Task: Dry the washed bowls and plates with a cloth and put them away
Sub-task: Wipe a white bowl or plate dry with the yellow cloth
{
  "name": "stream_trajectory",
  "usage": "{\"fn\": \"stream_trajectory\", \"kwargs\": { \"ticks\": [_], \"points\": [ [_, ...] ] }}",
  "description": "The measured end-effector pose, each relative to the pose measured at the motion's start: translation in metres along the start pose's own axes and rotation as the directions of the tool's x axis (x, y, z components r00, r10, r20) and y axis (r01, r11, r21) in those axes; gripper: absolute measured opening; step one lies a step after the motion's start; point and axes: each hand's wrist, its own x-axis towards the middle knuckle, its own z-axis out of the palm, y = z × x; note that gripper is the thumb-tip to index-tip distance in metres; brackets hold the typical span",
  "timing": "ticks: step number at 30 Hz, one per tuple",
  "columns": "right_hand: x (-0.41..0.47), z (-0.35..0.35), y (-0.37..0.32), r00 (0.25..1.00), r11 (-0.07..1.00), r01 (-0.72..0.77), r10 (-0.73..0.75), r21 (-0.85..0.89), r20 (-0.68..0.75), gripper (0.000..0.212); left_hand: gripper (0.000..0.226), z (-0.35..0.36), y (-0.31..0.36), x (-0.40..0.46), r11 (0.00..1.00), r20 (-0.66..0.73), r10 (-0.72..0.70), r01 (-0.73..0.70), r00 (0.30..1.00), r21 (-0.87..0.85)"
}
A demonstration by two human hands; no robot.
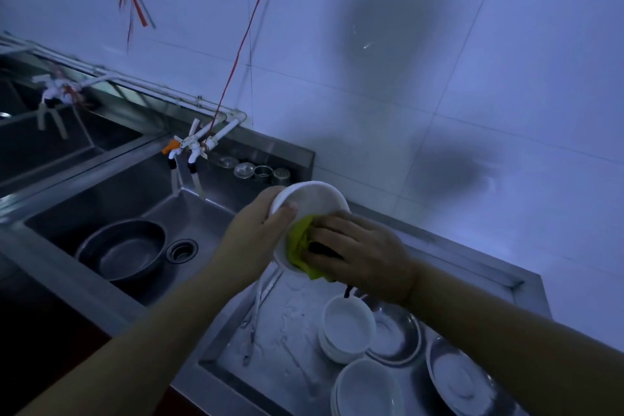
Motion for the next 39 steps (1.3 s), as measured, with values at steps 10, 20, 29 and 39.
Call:
{"fn": "stream_trajectory", "kwargs": {
  "ticks": [10, 20, 29, 39],
  "points": [
    [0.009, 0.004, -0.053, 0.879, 0.887, -0.462, 0.457, -0.006, -0.134, 0.017, 0.02, 0.036, 0.004, 0.008, 0.987, -0.125, 0.043, -0.061, 0.991, -0.148],
    [-0.045, -0.054, -0.021, 0.951, 0.942, -0.308, 0.3, -0.131, -0.075, 0.013, 0.02, 0.065, 0.038, 0.007, 0.983, 0.208, -0.064, 0.097, 0.976, -0.154],
    [-0.11, -0.103, -0.026, 0.893, 0.883, -0.448, 0.433, -0.141, -0.122, 0.011, 0.027, 0.16, 0.057, -0.032, 0.953, 0.137, 0.15, -0.107, 0.979, -0.283],
    [-0.208, -0.191, 0.015, 0.953, 0.933, -0.304, 0.3, -0.191, -0.048, 0.011, 0.023, 0.261, 0.104, -0.041, 0.993, 0.288, 0.006, 0.027, 0.958, -0.112]
  ]
}}
